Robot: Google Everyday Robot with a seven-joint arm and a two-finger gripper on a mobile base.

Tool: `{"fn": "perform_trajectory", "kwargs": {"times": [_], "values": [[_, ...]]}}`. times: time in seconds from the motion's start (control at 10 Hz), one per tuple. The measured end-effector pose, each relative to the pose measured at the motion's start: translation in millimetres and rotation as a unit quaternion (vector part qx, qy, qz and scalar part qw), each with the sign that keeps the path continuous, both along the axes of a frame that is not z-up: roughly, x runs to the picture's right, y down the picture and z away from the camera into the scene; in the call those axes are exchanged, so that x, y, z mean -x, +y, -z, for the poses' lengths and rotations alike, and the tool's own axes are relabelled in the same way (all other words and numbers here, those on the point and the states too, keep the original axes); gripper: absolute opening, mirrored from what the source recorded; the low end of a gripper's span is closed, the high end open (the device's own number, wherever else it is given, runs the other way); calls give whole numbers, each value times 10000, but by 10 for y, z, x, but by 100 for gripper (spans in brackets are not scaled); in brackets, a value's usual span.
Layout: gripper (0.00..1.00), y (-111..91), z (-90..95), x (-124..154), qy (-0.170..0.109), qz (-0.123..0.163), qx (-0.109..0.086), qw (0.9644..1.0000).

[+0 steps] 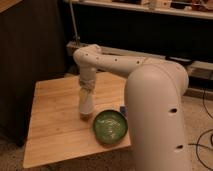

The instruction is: Place the ceramic cup over the eraser

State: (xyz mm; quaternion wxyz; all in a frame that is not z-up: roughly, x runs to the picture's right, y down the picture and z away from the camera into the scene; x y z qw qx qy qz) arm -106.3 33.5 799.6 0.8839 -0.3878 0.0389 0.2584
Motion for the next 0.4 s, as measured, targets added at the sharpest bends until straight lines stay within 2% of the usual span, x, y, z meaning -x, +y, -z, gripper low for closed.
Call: {"fn": "perform_trajectory", "kwargs": {"times": [0.2,0.4], "values": [[80,1,-15,10,16,-42,45,10000],[80,-17,-2,-8,-90,-244,131,9996]]}}
